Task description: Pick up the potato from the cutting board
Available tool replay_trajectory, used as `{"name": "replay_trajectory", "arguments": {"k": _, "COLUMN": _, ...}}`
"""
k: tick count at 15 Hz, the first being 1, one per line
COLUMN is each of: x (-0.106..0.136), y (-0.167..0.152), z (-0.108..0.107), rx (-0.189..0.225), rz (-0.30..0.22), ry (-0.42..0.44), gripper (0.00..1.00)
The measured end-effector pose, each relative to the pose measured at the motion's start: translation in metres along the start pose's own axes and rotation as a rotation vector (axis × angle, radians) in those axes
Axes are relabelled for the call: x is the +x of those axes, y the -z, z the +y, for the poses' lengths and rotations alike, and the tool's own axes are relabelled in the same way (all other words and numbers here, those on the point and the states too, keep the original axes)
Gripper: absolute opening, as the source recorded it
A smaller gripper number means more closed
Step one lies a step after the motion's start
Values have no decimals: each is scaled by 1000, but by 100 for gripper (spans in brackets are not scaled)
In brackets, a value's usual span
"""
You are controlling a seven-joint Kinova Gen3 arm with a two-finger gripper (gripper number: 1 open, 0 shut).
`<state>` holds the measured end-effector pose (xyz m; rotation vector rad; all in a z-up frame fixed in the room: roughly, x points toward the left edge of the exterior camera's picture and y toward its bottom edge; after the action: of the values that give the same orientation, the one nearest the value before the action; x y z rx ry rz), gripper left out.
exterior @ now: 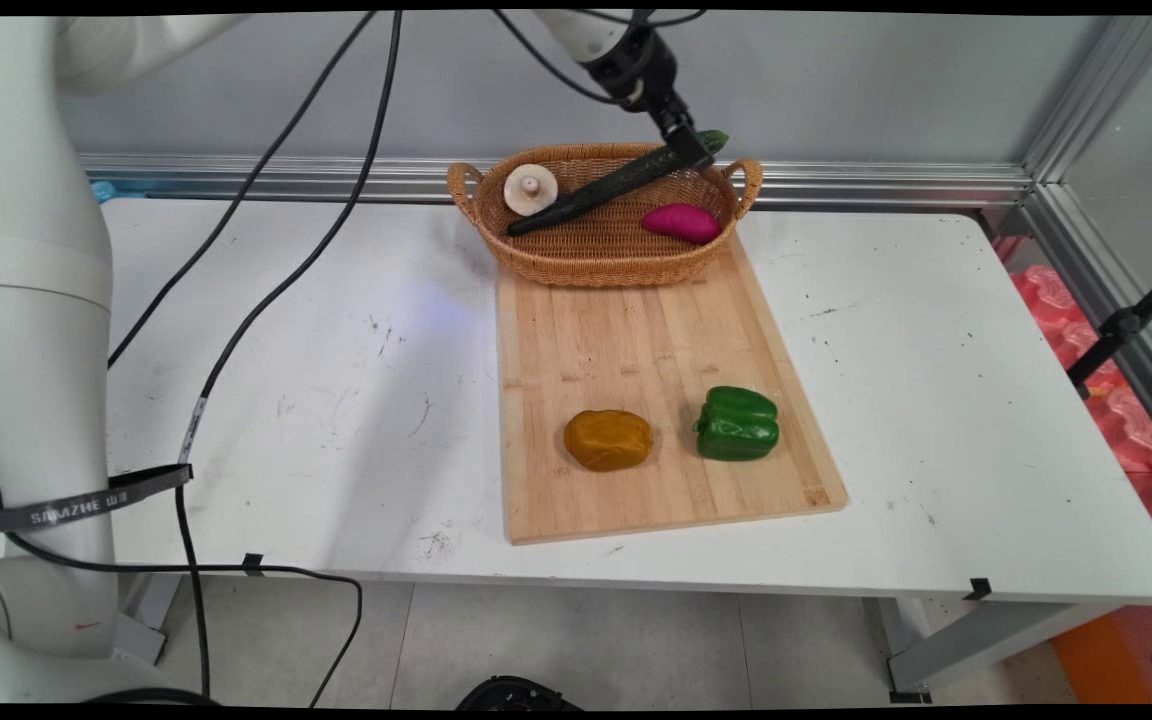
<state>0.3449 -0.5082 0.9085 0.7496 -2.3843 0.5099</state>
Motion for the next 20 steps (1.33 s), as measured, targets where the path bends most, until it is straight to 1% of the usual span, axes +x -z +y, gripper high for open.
{"name": "replay_trajectory", "arguments": {"k": 3, "x": 19, "y": 21, "z": 30, "rx": -54, "rz": 10, "ry": -7, "gripper": 100}}
{"name": "replay_trajectory", "arguments": {"k": 6, "x": 24, "y": 36, "z": 54, "rx": -93, "rz": 1, "ry": -10, "gripper": 100}}
{"name": "replay_trajectory", "arguments": {"k": 8, "x": 23, "y": 51, "z": 79, "rx": -128, "rz": -17, "ry": -22, "gripper": 100}}
{"name": "replay_trajectory", "arguments": {"k": 9, "x": 21, "y": 55, "z": 87, "rx": -136, "rz": -24, "ry": -28, "gripper": 100}}
{"name": "replay_trajectory", "arguments": {"k": 11, "x": 13, "y": 67, "z": 112, "rx": -161, "rz": -51, "ry": -59, "gripper": 100}}
{"name": "replay_trajectory", "arguments": {"k": 13, "x": 4, "y": 78, "z": 131, "rx": -175, "rz": -76, "ry": -91, "gripper": 100}}
{"name": "replay_trajectory", "arguments": {"k": 16, "x": -18, "y": 93, "z": 161, "rx": -192, "rz": -121, "ry": -137, "gripper": 100}}
{"name": "replay_trajectory", "arguments": {"k": 20, "x": -40, "y": 104, "z": 187, "rx": -207, "rz": -163, "ry": -169, "gripper": 100}}
